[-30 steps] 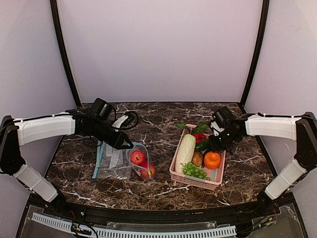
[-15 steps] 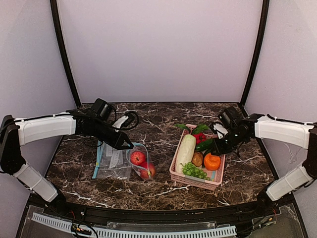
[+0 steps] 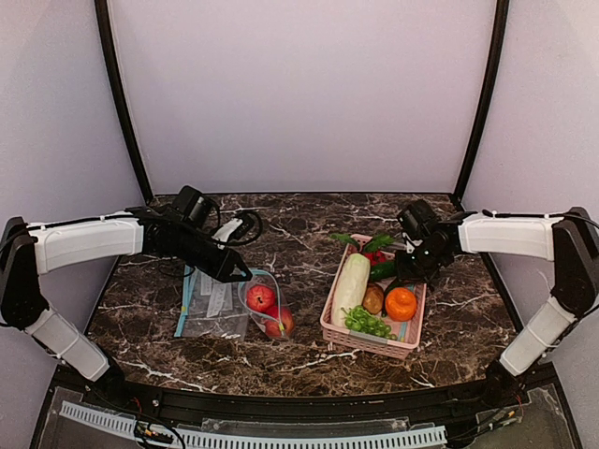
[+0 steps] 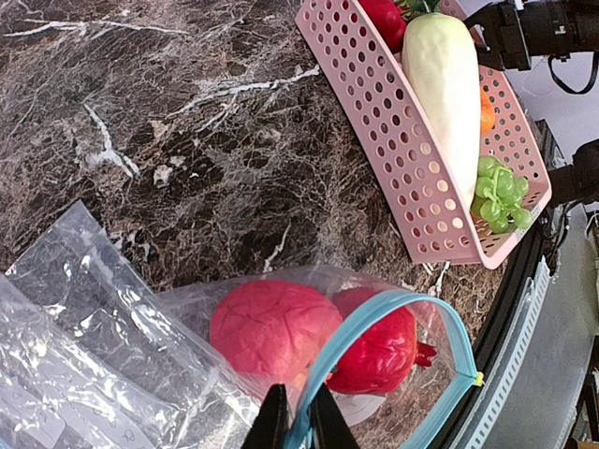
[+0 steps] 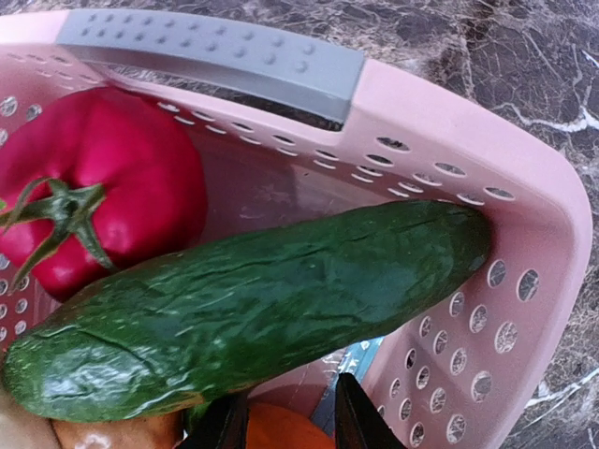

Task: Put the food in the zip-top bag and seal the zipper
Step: Pick up the fake vegetable from the bin.

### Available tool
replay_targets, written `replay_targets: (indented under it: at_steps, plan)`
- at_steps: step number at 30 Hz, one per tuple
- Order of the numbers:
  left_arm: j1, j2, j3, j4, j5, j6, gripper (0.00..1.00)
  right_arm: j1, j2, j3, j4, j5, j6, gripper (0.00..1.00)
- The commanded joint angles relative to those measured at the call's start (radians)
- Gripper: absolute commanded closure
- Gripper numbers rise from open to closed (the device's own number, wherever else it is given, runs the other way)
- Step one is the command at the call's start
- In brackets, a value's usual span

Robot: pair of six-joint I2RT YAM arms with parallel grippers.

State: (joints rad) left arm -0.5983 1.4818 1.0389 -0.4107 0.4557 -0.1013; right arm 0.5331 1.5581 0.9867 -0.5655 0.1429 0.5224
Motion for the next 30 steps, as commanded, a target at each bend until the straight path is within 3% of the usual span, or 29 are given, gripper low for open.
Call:
replay_targets:
  at_steps: [1,10,20,23,30]
  plan:
    - [-0.002,-0.019,-0.005,-0.022,0.011,0.000,0.91,0.006,0.035,-0.006,0.049,0.095,0.118,0.67]
    - [-0.003,-0.030,-0.009,-0.021,0.013,-0.001,0.91,0.027,0.133,-0.012,0.055,0.149,0.190,0.46]
    - [-0.002,-0.031,-0.010,-0.020,0.013,-0.001,0.91,0.023,0.215,-0.021,0.142,0.071,0.187,0.37]
    - [-0.003,-0.030,-0.009,-0.019,0.013,-0.001,0.91,0.022,0.218,-0.036,0.178,0.034,0.190,0.46]
    - [-0.001,-0.022,-0.007,-0.019,0.012,-0.001,0.91,0.022,0.112,-0.073,0.208,-0.028,0.200,0.85]
